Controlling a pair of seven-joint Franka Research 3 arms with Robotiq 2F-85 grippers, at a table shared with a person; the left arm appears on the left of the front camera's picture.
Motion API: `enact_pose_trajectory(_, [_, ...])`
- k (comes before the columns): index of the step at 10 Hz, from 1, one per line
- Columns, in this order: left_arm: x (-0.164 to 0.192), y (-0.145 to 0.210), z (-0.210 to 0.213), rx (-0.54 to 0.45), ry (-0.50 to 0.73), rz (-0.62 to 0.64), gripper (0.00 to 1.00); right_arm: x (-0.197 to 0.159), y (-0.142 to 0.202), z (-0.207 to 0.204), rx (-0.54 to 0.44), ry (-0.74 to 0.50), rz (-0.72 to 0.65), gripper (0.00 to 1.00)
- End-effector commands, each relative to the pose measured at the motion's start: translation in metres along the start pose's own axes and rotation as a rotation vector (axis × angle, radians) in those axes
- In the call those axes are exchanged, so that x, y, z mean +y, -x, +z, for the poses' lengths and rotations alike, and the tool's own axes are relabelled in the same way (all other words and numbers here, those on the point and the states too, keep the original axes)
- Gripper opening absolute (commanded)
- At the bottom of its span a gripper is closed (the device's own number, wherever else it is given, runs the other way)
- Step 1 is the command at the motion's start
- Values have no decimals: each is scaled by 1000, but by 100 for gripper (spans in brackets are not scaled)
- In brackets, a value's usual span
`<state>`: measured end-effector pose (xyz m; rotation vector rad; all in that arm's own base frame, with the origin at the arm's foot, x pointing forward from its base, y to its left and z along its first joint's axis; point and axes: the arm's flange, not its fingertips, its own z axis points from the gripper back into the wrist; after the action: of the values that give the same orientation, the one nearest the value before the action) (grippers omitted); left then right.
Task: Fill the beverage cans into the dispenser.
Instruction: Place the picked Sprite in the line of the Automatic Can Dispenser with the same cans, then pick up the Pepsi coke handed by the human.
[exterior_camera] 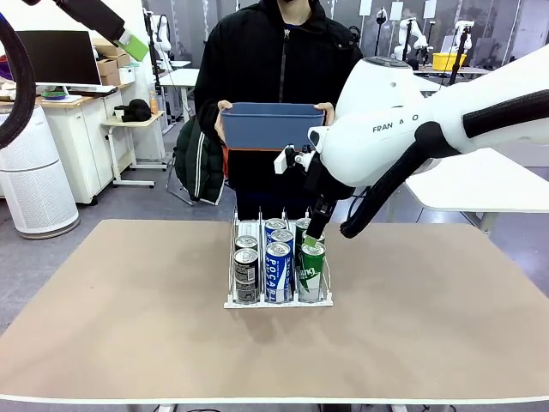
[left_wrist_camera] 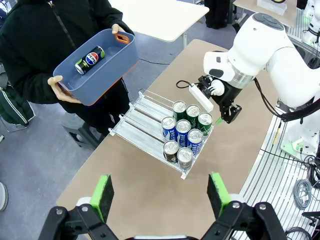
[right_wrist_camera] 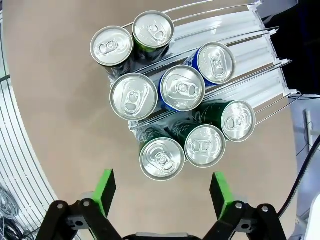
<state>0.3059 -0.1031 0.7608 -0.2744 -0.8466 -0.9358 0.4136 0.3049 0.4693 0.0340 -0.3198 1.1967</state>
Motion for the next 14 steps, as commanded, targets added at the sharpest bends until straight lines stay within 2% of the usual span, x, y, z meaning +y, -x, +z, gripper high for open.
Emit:
enact_pose_trajectory(1, [0, 0, 0, -9, 6, 13, 100, -2, 0, -5, 9, 2, 6, 100])
enact_pose_trajectory(11, [0, 0, 0, -9, 6, 13, 100, -1, 0, -4, 5, -5, 0, 100])
enact_pose_trajectory(13, [0, 0, 0, -9, 6, 13, 100, -24, 9, 44, -120, 29, -108, 100])
enact_pose_trajectory(14, [0, 0, 0, -9, 6, 13, 100, -39, 23, 81, -151, 12, -92, 100])
